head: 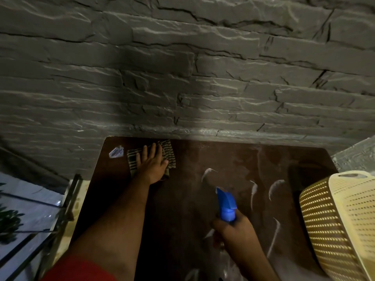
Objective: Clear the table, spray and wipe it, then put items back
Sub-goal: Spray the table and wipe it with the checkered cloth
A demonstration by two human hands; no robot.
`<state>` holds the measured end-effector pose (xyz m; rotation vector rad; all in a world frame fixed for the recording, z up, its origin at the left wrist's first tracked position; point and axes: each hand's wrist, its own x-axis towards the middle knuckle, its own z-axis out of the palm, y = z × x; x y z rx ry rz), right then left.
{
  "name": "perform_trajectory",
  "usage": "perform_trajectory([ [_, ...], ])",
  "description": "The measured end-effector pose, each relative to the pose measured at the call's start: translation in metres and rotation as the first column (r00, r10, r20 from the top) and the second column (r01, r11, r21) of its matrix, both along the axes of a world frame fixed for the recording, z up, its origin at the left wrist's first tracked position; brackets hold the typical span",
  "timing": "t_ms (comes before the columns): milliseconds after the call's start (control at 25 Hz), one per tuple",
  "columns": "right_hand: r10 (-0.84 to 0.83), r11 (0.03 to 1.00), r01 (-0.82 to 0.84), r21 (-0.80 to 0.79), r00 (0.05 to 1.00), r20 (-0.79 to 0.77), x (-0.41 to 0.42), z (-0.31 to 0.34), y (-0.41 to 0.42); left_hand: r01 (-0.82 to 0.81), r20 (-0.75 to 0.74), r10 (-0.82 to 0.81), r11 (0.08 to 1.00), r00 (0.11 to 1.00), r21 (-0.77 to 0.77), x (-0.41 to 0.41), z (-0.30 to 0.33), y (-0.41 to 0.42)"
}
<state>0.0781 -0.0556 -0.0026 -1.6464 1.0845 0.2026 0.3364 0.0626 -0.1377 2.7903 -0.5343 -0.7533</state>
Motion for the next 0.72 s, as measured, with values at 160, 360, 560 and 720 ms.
perform_trajectory([
  [160,0.132,0.990,-0.136,-0.047,0.988,-0.081,-0.025,0.002,0.016,0.033,-0.035,-0.033,0.999,0.999,0.005,0.003,0.001,0.003],
  [360,0.123,0.991,-0.111,0.078,0.977,-0.176,-0.060,-0.005,0.032,0.045,-0.018,-0.045,0.999,0.999,0.015,-0.005,0.003,0.006],
  [560,0.032,0.999,-0.030,0.029,0.995,-0.091,-0.047,0.008,0.022,0.046,0.011,-0.046,0.999,0.999,0.017,-0.025,0.004,0.008],
  [720,-0.006,0.997,0.000,0.081,0.997,0.076,0.001,0.032,-0.004,0.052,0.012,-0.052,0.998,0.999,0.025,-0.030,0.003,0.009],
])
